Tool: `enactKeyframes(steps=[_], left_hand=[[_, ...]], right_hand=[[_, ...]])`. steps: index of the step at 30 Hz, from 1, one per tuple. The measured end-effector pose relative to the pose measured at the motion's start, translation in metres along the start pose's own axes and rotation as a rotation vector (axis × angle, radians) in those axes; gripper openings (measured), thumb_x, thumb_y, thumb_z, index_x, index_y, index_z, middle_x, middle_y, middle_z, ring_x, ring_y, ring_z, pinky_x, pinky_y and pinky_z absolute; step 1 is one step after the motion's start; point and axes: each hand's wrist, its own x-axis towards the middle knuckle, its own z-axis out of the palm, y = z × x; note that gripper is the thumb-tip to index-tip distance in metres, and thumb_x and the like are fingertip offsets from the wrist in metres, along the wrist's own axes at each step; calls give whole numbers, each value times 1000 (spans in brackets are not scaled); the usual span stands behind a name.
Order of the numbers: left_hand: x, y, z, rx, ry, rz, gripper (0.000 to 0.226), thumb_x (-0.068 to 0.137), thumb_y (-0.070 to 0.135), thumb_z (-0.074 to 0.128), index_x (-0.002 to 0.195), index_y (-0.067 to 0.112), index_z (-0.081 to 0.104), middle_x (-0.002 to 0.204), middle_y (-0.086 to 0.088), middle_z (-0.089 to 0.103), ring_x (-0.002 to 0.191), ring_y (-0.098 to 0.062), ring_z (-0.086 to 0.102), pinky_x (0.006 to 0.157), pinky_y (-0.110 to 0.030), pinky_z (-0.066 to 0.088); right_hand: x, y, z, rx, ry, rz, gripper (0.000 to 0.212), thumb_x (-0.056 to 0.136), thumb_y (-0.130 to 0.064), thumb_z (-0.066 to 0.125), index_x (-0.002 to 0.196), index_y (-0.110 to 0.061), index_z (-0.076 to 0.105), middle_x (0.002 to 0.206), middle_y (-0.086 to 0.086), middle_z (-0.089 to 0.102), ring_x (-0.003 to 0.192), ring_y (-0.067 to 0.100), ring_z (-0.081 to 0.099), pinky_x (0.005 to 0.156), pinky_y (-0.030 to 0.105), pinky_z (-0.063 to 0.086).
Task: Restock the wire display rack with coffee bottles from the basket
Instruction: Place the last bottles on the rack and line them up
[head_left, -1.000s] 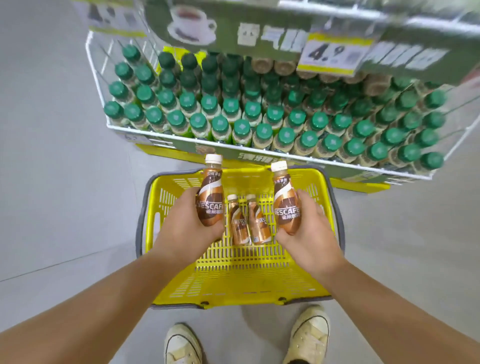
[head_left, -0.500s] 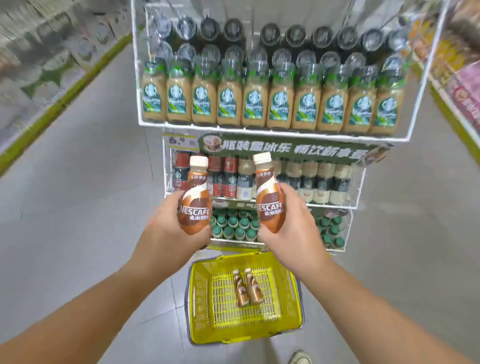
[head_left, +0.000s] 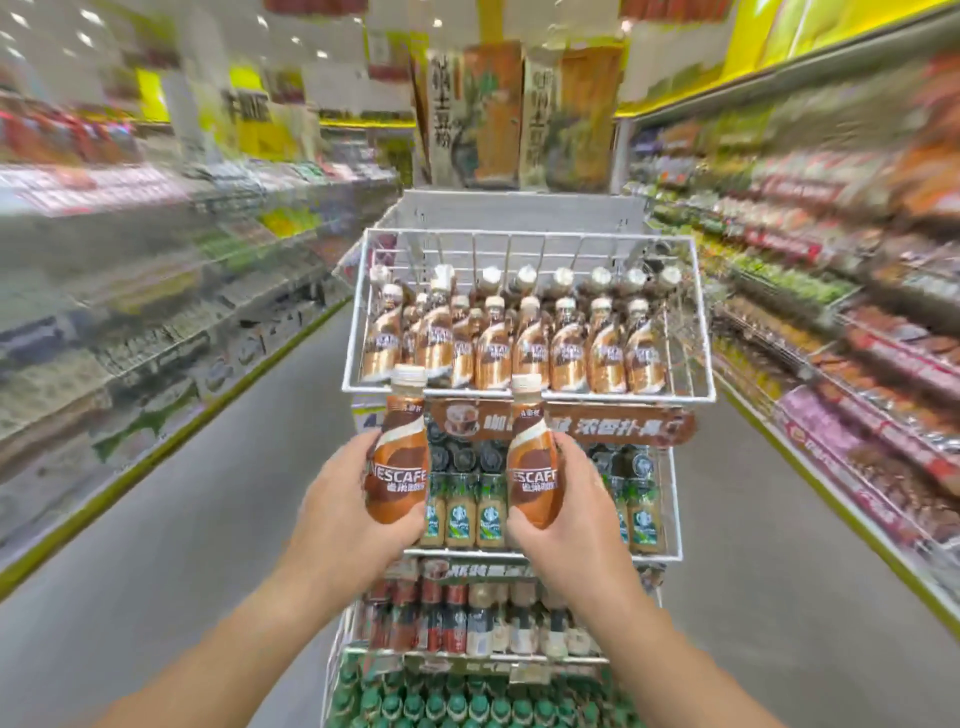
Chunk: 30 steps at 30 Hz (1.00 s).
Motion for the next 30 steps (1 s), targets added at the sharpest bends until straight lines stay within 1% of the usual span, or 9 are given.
enactKeyframes(steps=[4,7,12,14,18,20,23,27,30], left_hand=[[41,38,-12,-22,35,45,63,69,25,86,119,49,57,111,16,54,95,11,58,66,-6,49],[73,52,-8,-30,42,-6,69,71,28,86,132,42,58,115,12,54,95,3,62,72,-9,47],[128,57,14,-71,69,-84,62,68,15,88,123,32,66,99,16,67,77,3,69,54,-9,49],[149,57,26,-72,75,-123,73,69,17,90,134,29,60,104,20,69,83,1,70,61,-11,52],[185,55,50,17,93,-182,85,71,21,90,147,21,52,108,21,62,79,18,61,59,-4,45],[194,55,59,81,108,-188,87,71,26,89,149,23,49,130,8,62,93,10,58,75,-11,45],[211,47,76,178,117,-230,89,72,36,89,150,23,48,144,1,59,126,-19,56,104,-39,48],[216,38,93,212,69,-244,84,75,39,86,147,20,49,139,-4,59,125,-25,55,104,-44,49],[217,37,100,256,79,-220,77,77,37,82,146,21,49,136,-5,54,128,-27,50,106,-43,46]], right_hand=[[39,-31,-23,-4,49,-49,83,80,-33,73,148,-43,26,125,-21,46,105,-19,46,75,7,43],[69,-41,-33,-2,54,-58,84,81,-28,74,150,-38,26,126,-19,45,106,-26,41,71,-3,38],[122,-34,-38,6,12,-33,85,84,-29,74,153,-37,26,135,-12,42,106,-5,52,81,14,49],[144,-26,-37,-15,-16,-5,89,84,-31,75,155,-40,21,148,-10,35,117,0,44,91,22,46],[184,-7,-31,-61,-54,5,90,83,-34,73,155,-40,18,152,-10,31,113,1,40,77,16,41],[198,0,-28,-76,-70,10,90,83,-36,71,155,-38,18,155,-10,30,117,4,45,80,16,40],[220,13,-20,-86,-106,23,89,81,-37,70,155,-36,20,151,-8,34,95,0,54,80,24,46],[231,21,-7,-78,-128,14,81,81,-32,70,152,-34,31,144,-6,43,118,12,50,98,35,48],[232,19,-1,-74,-48,-3,72,78,-33,70,144,-36,42,116,-15,49,105,9,49,89,36,50]])
